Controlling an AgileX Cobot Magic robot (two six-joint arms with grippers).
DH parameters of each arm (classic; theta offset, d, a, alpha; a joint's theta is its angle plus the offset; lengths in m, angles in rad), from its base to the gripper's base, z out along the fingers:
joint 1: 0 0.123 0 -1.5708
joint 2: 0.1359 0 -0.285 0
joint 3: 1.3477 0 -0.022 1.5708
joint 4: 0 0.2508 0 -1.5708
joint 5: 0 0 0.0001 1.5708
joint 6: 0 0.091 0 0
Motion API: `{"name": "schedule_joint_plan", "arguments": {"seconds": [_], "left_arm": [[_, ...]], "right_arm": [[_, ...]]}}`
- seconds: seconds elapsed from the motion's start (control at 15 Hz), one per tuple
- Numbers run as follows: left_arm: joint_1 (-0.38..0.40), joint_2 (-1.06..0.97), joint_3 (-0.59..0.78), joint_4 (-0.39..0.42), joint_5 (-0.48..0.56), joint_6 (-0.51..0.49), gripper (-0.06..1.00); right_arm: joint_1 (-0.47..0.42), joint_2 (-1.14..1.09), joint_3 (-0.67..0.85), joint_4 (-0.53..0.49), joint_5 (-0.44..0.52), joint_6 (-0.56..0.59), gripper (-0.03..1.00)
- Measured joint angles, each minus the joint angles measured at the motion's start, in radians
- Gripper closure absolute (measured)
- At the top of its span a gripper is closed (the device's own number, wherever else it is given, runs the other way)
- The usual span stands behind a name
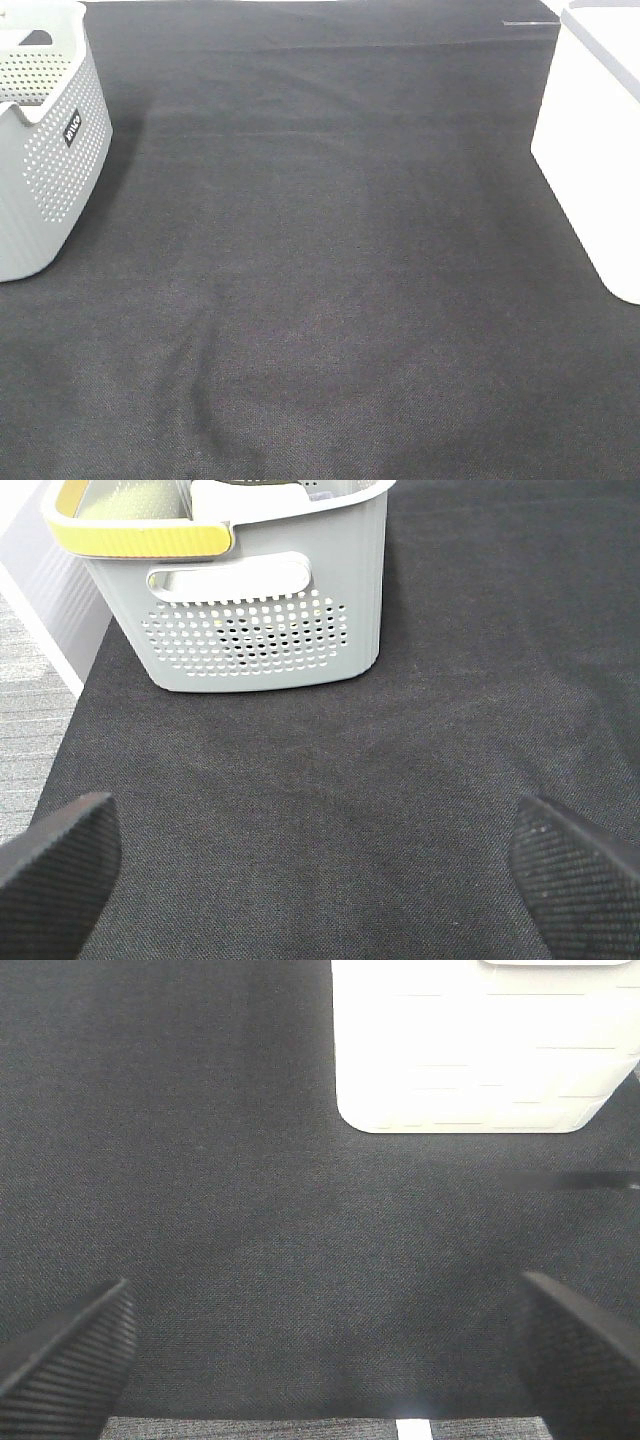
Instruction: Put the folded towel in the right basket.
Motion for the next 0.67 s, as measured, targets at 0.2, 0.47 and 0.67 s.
{"name": "schedule_joint_plan", "arguments": {"seconds": [0.2, 0.47, 0.67], "left_arm": [[0.0, 0.0, 0.0, -0.002, 0.0, 0.0, -0.05], [0.0, 0.0, 0.0, -0.003, 0.0, 0.0, -0.05], [0.0, 0.0, 0.0, -0.007, 0.0, 0.0, -0.05]], "right_arm": [[0.0, 0.0, 0.0, 0.0, 0.0, 0.0, 0.0], [0.0, 0.0, 0.0, 0.0, 0.0, 0.0, 0.0], [0.0, 0.0, 0.0, 0.0, 0.0, 0.0, 0.0]]}}
